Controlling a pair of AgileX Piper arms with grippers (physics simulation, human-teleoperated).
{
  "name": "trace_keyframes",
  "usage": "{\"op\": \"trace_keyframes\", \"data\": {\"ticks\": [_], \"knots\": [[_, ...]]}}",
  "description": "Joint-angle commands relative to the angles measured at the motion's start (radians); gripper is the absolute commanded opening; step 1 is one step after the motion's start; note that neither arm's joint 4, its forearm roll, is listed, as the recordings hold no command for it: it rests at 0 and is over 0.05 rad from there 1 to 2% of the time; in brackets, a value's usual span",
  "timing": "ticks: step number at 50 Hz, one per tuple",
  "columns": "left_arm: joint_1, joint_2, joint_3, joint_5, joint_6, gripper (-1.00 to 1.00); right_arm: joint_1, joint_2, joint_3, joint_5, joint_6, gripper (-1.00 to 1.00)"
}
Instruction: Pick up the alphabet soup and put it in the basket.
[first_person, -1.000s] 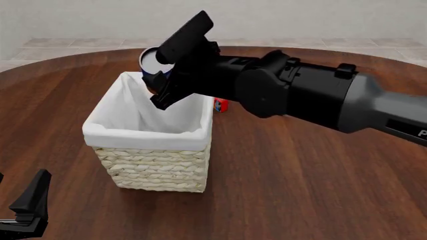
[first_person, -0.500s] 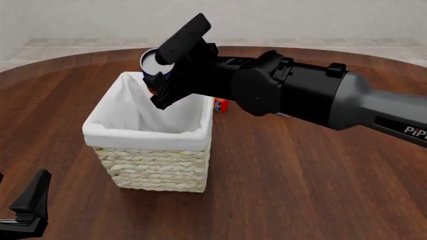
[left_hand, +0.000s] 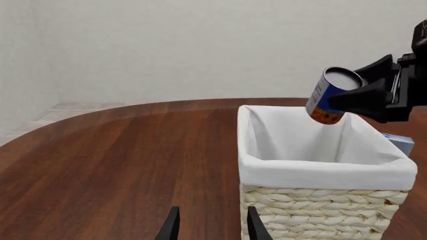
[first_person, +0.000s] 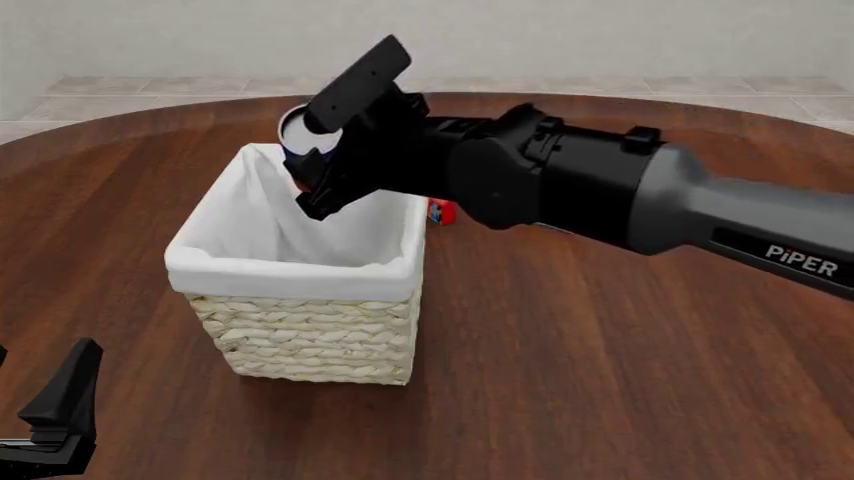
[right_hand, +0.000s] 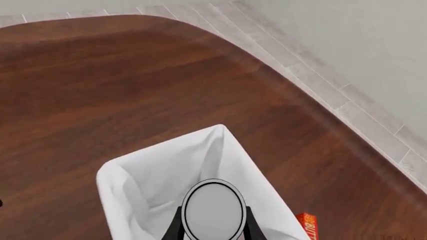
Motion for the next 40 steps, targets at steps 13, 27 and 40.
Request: {"op": "trace_keyframes", "data": {"ticks": [13,27,40], "knots": [[0.0,0.0,0.0,0.0,0.0,1.0,-0.003,0.027,-0.016,-0.011,0.025,-1.0],[0.0,0.0,0.0,0.0,0.0,1.0,-0.007,0.043,-0.019,-0.015,0.021,-1.0],[0.0,0.0,0.0,0.0,0.0,1.0,-0.006,0.057,-0.019,-0.021,0.022,-1.0]]}}
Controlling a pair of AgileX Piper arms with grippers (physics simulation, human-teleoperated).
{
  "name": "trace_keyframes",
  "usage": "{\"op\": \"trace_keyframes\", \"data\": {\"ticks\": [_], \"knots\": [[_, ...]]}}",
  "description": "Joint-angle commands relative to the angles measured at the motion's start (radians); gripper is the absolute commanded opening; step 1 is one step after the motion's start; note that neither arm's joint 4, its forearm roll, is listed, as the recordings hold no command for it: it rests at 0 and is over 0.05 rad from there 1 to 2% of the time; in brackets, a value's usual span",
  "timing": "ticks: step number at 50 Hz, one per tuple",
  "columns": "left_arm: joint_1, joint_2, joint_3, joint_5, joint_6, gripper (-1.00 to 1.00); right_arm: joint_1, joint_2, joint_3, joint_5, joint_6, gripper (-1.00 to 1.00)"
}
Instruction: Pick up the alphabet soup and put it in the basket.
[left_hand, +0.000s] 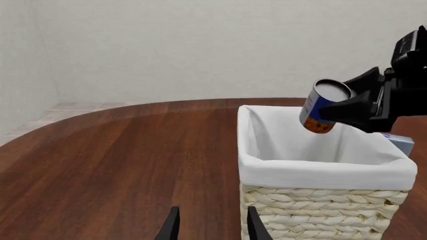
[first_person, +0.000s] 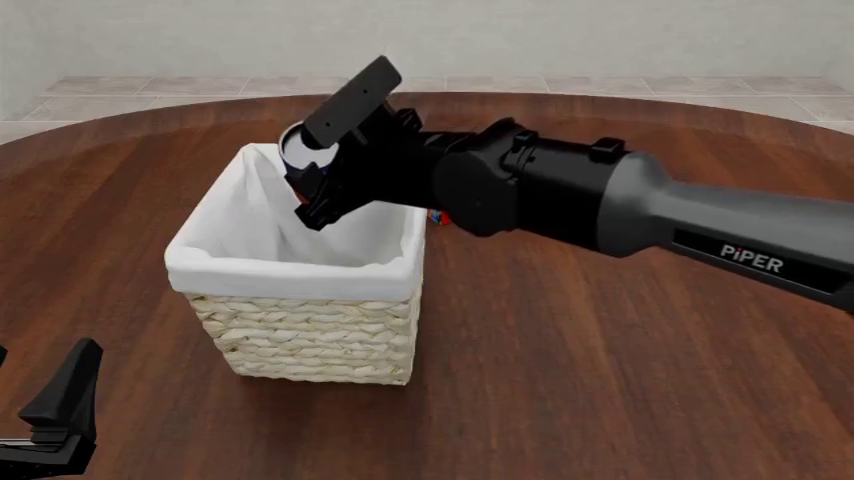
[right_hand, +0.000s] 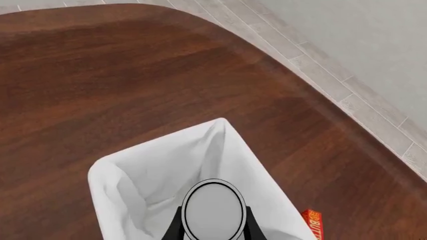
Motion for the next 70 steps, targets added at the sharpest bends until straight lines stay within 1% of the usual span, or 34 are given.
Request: {"op": "trace_keyframes", "data": {"ticks": [1,23,70], "knots": [[0.0,0.0,0.0,0.0,0.0,1.0,0.001,0.005,-0.007,-0.01,0.02,-1.0],[0.0,0.0,0.0,0.0,0.0,1.0,-0.006,0.029,0.011,-0.025,0.012,-1.0],[0.0,0.0,0.0,0.0,0.0,1.0,-0.011,0.065,0.014,-0.033,0.022,-1.0]]}}
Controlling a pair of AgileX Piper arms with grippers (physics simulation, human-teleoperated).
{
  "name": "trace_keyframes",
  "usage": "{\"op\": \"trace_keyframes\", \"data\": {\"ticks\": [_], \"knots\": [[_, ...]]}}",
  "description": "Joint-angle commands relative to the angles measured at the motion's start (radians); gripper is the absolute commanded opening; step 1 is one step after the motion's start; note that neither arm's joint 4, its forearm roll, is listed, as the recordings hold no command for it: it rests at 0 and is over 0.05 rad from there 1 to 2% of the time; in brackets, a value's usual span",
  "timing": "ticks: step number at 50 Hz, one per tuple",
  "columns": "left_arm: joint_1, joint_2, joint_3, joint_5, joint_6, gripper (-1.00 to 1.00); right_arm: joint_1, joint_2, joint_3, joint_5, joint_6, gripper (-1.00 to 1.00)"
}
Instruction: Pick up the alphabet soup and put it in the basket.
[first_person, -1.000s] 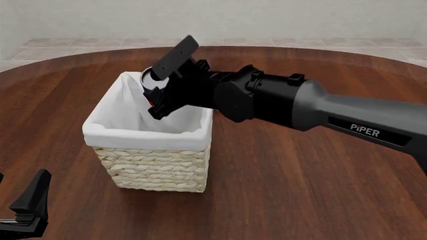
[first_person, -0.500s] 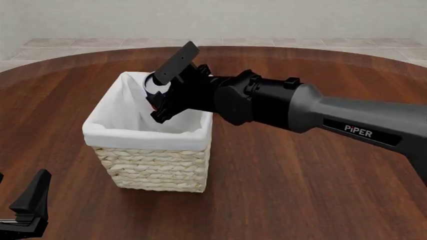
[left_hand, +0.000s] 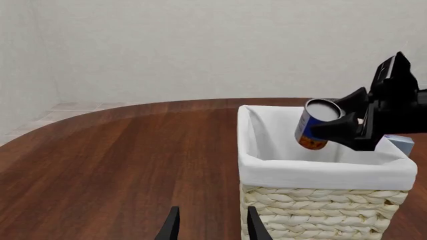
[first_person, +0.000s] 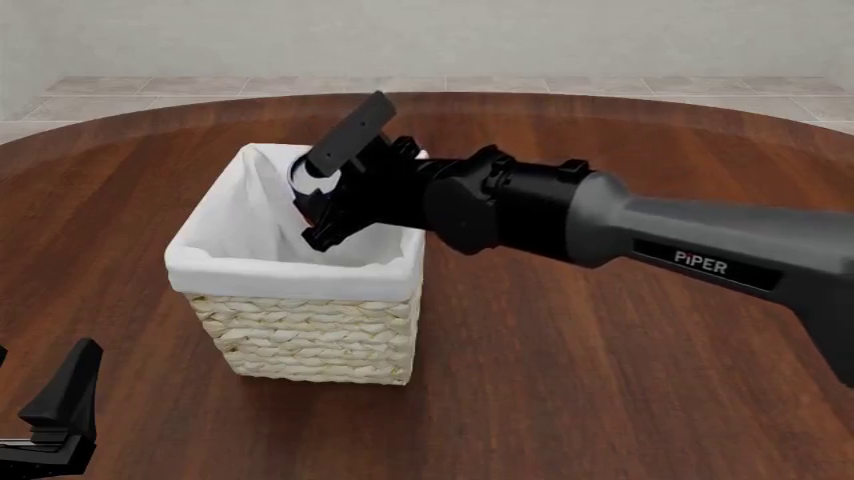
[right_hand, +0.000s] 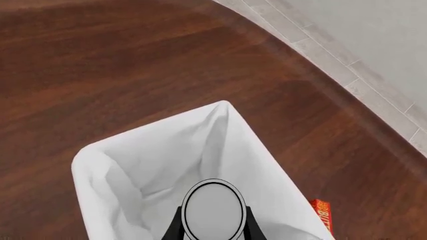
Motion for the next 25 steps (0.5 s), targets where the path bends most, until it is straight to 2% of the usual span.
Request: {"op": "trace_keyframes", "data": {"ticks": [1,25], "knots": [[0.0,0.0,0.0,0.0,0.0,1.0,0.003,0.005,-0.006,-0.007,0.023,-1.0],[0.0,0.0,0.0,0.0,0.0,1.0,0.0,0.035,-0.016,-0.01,0.032,-1.0]]}}
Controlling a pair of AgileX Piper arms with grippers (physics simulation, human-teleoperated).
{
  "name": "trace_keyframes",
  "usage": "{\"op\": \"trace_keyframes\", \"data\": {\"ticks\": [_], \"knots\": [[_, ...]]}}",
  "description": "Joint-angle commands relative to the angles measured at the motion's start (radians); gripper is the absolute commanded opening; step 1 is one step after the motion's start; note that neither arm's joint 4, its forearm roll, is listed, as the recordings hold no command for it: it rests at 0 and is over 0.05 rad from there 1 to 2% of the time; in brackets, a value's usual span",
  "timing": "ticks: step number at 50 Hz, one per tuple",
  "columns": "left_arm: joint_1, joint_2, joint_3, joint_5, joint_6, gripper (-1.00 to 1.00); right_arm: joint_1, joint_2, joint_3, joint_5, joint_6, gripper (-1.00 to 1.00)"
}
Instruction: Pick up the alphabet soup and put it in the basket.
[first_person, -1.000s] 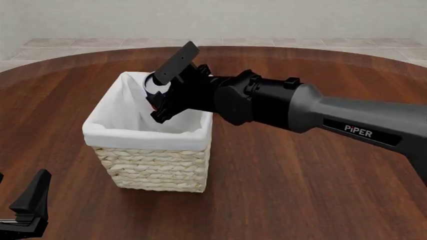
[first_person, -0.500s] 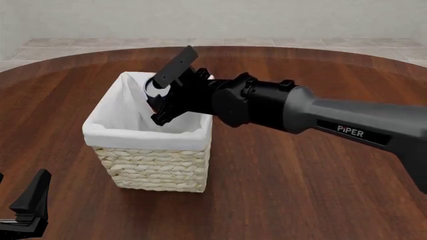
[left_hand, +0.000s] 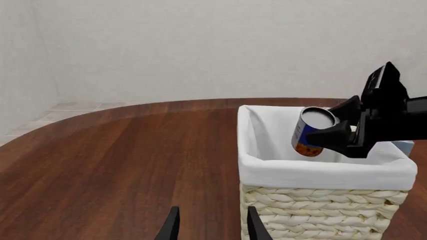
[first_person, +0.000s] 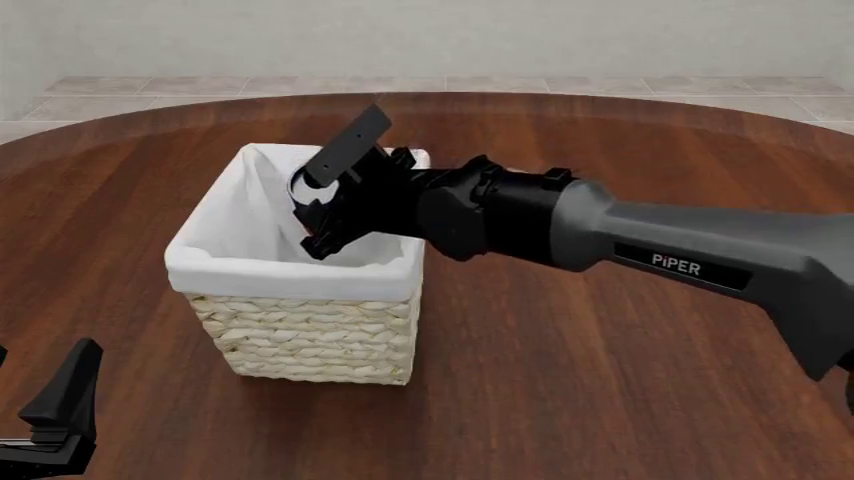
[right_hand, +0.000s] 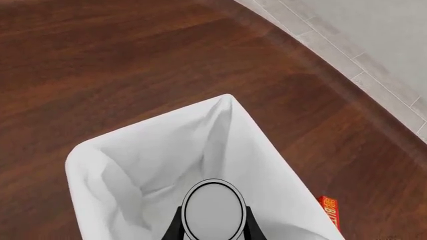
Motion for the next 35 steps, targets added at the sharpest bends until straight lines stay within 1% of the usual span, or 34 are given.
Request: {"op": "trace_keyframes", "data": {"ticks": [1,35], "knots": [[0.0,0.0,0.0,0.0,0.0,1.0,0.001,0.001,-0.01,-0.004,0.024,-1.0],[0.0,0.0,0.0,0.0,0.0,1.0,-0.004,0.023,-0.021,-0.007,0.03,-1.0]]}}
